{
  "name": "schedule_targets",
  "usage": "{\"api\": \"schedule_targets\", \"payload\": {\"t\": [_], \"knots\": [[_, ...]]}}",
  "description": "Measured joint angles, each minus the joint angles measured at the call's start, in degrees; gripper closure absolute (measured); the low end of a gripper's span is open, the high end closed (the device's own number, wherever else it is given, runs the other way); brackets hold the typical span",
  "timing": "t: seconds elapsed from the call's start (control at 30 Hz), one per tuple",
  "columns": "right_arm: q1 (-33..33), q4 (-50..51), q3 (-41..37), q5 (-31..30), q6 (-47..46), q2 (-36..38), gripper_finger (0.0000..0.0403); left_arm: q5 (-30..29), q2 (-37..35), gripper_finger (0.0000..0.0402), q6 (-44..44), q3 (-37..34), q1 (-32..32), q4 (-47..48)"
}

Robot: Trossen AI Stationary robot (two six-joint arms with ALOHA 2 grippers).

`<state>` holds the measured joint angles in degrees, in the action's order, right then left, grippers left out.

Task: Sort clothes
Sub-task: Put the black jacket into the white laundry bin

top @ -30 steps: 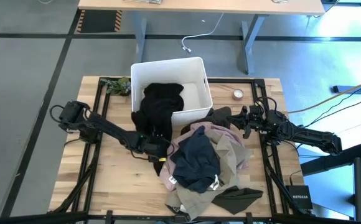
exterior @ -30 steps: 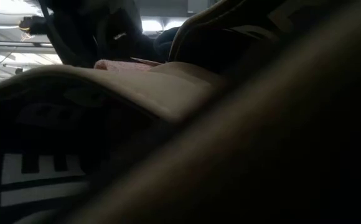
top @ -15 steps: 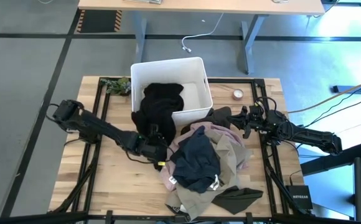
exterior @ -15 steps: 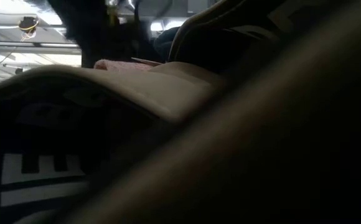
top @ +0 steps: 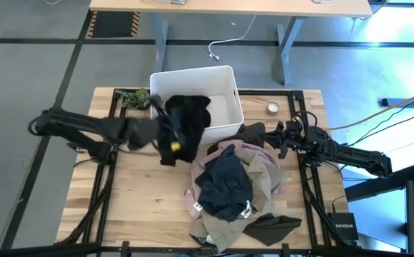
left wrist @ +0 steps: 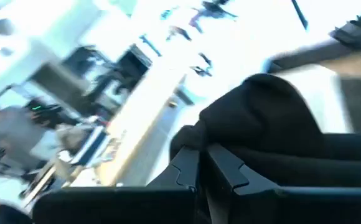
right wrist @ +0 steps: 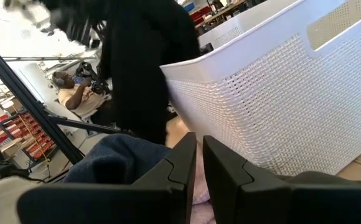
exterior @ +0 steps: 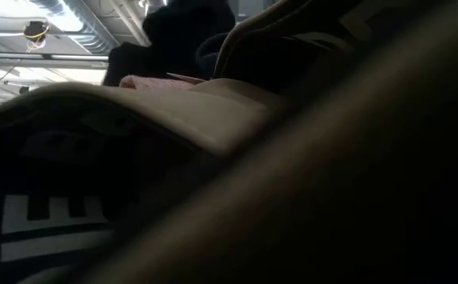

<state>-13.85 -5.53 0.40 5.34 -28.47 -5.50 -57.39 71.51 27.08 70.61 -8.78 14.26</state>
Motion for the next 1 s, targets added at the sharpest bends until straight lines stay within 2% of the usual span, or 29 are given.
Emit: {"api": "schedule_targets", "payload": {"t": [0.13,0.23,0.37,0.53,0.63,0.73,0.87,1.0], "knots": [[0.0,0.05,-0.01,0.0,0.18,0.0,0.0356,0.08,-3.63,0.0396,2.89,0.0,6.8,-4.8],[0.0,0.23,-0.02,0.0,0.22,-0.02,0.0356,0.08,-4.63,0.0395,-0.36,0.02,11.54,-4.35],[-0.02,0.38,-0.01,0.02,0.22,-0.02,0.0356,2.6,-4.75,0.0375,-8.51,0.0,14.24,2.84],[-0.01,1.3,-0.01,0.02,0.22,-0.01,0.0356,10.08,-4.75,0.0313,-16.45,0.0,15.11,11.62],[-0.01,1.34,-0.01,0.02,0.22,-0.02,0.0356,14.56,-5.73,0.0273,-18.7,0.41,13.84,16.1],[-0.02,1.38,0.0,0.02,0.22,-0.01,0.0356,15.53,-7.53,0.0247,-20.71,0.74,10.76,18.09],[0.0,1.46,-0.01,0.33,-0.34,-0.01,0.0356,14.99,-10.14,0.0234,-25.19,0.74,5.46,22.07],[0.0,1.48,0.0,1.95,-1.14,0.0,0.0356,17.3,-12.05,0.0233,-36.4,0.76,-0.85,32.73]]}}
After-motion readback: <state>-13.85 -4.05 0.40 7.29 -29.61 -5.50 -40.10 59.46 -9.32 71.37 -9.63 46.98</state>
